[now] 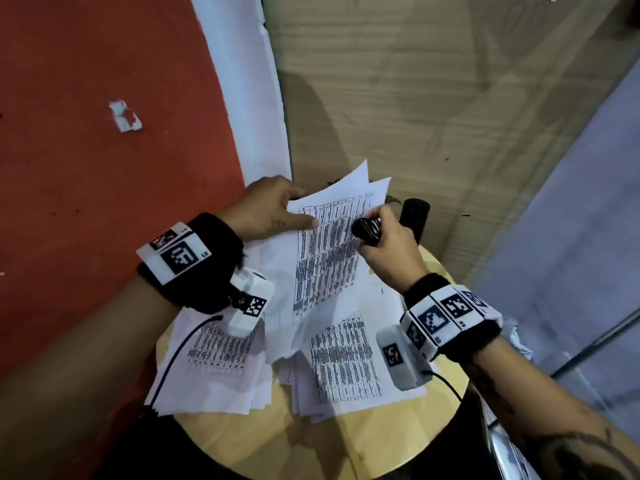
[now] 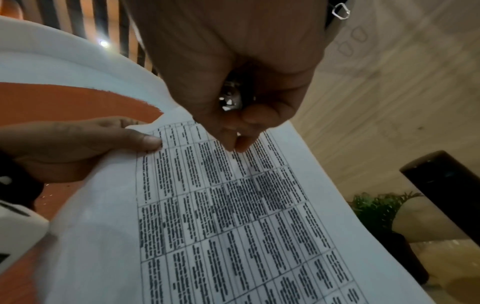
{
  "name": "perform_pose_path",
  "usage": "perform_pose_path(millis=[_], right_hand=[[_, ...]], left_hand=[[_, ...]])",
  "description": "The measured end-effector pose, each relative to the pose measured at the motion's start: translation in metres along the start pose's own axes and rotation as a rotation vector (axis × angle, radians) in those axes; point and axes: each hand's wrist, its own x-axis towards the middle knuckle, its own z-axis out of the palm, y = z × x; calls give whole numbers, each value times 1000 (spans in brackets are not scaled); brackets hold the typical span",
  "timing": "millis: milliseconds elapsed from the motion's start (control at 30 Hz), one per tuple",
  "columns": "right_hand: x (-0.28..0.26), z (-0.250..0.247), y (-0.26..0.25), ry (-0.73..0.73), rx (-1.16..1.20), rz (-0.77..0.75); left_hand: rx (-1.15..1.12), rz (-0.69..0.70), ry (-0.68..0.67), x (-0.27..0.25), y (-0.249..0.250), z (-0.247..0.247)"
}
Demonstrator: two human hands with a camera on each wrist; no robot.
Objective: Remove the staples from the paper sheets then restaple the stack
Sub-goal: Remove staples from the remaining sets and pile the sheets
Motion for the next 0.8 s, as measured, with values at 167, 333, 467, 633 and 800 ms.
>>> perform_pose_path(millis=[167, 333, 467, 633, 800], right_hand=[[3, -8, -17, 53, 14, -182], [11, -17, -33, 184, -64, -359], [18, -25, -46, 24, -189, -453], [19, -27, -51, -37, -160, -414], [17, -29, -56, -61, -53, -359]], left_hand=[[60, 17, -77, -1, -3, -9], [55, 32, -135, -6, 4, -19], [105, 84, -124, -8, 5, -24], [289, 66, -30, -2, 3, -24], [374, 84, 0, 4, 22, -16]])
